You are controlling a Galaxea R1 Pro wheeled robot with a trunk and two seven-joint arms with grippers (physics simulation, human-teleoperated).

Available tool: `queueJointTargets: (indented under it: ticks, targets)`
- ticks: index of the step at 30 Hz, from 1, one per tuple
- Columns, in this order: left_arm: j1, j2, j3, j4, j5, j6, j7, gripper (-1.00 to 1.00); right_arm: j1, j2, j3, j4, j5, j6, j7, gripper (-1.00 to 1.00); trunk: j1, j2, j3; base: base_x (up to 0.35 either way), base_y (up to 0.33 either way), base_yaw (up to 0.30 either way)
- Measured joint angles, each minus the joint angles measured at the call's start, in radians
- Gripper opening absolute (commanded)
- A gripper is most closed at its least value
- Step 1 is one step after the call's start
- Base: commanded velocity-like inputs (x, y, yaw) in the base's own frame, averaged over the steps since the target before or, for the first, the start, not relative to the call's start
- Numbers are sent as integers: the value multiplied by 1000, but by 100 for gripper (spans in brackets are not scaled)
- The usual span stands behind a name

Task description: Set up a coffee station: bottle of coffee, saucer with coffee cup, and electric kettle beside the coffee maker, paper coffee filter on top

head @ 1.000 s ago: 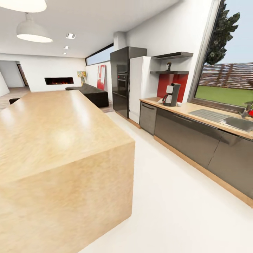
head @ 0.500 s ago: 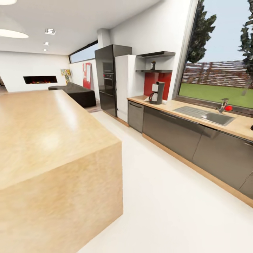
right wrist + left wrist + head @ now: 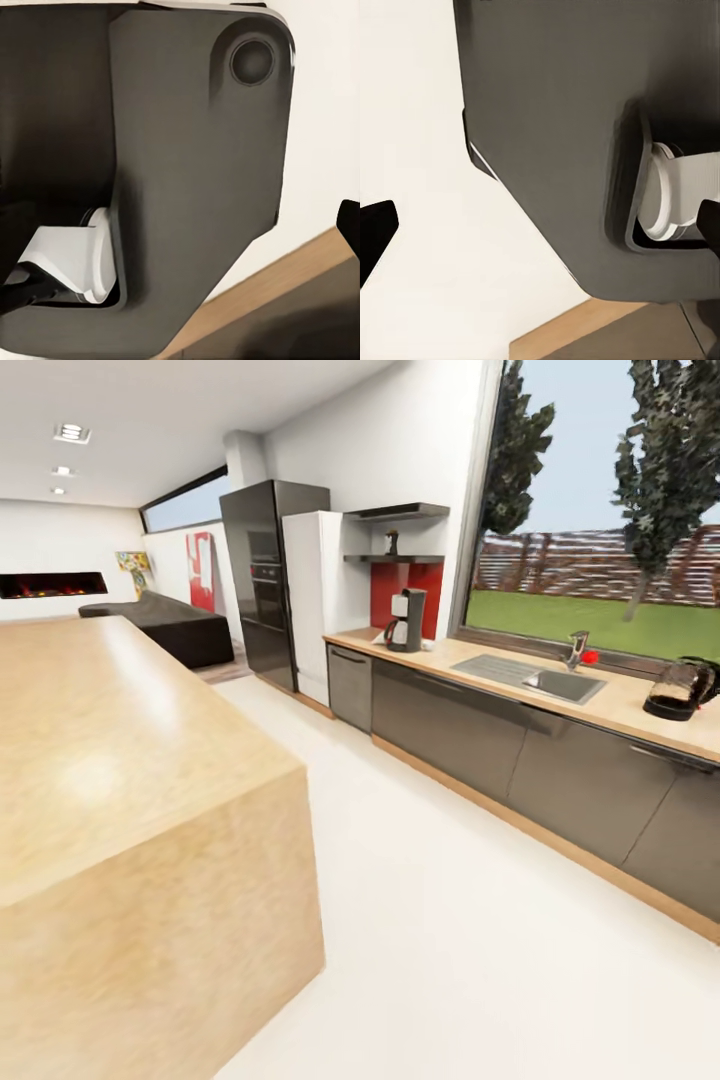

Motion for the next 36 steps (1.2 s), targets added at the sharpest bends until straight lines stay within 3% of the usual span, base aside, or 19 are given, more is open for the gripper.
queueJointTargets:
  ticks: [36]
  targets:
    - [-3, 2, 1, -10, 0, 0, 0, 100, 0, 1, 0, 0, 0, -1, 0, 100, -138, 253, 86, 0, 0, -261]
